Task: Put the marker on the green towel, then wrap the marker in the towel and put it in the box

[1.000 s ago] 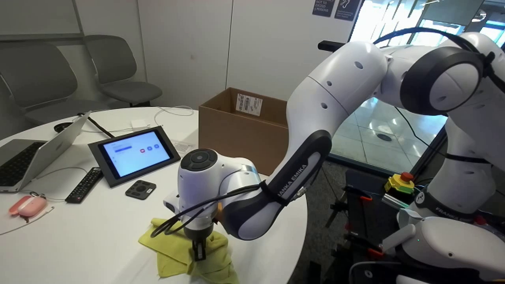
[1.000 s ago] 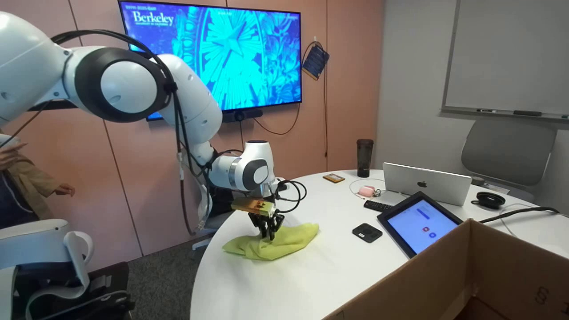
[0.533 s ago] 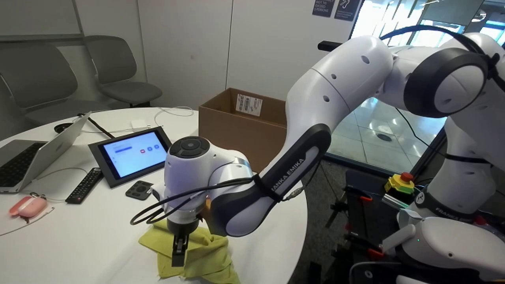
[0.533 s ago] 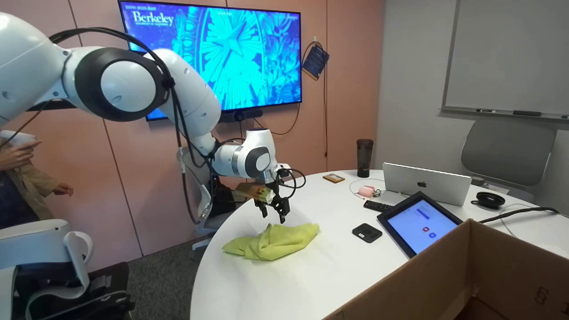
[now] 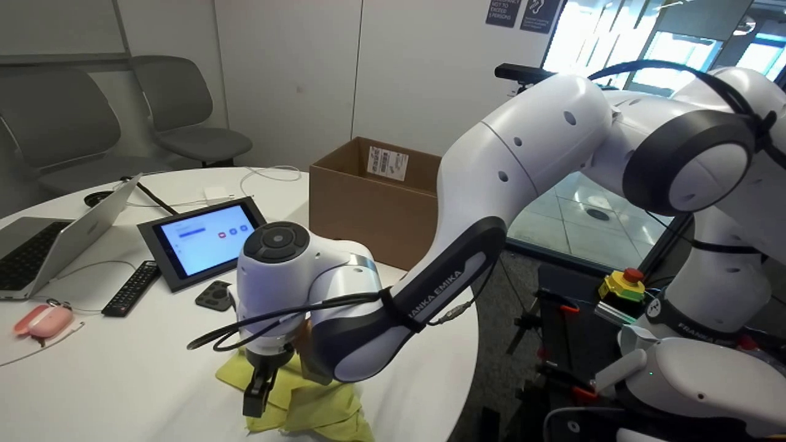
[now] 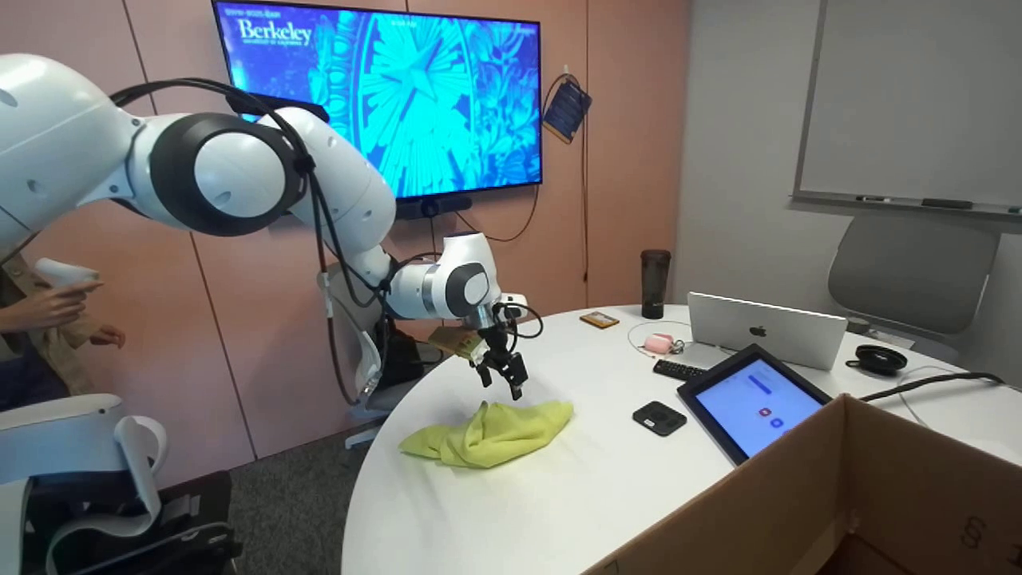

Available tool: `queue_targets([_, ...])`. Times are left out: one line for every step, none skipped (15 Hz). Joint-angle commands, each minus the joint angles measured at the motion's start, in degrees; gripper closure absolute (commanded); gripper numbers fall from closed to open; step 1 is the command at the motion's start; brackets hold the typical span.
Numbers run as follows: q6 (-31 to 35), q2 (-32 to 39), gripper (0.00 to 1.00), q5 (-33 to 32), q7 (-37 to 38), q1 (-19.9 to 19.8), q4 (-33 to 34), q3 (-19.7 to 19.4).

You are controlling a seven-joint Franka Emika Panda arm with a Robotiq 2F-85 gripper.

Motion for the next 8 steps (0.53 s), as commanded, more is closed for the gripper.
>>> queue_targets([-4.3, 5.4, 0.00, 2.2, 2.5, 0.3, 8.9, -2.1])
queue_targets([-5.3, 6.3, 0.00, 2.5, 2.8, -0.2, 10.6, -2.2])
queue_targets([-6.0, 7.1, 0.00, 3.0, 3.1, -0.6, 12.1, -2.4])
queue_targets([-6.6, 8.0, 0.00, 3.6, 3.1, -1.1, 13.7, -2.4])
queue_targets([-7.3, 8.7, 0.00, 4.2, 3.2, -1.6, 15.3, -2.5])
queue_targets([-7.9, 9.3, 0.00, 4.7, 3.2, -2.1, 16.8, -2.4])
queue_targets([-8.4, 10.2, 0.00, 5.0, 3.2, -2.5, 18.6, -2.4])
queue_targets([-9.2, 11.1, 0.00, 5.4, 3.4, -2.8, 20.2, -2.6])
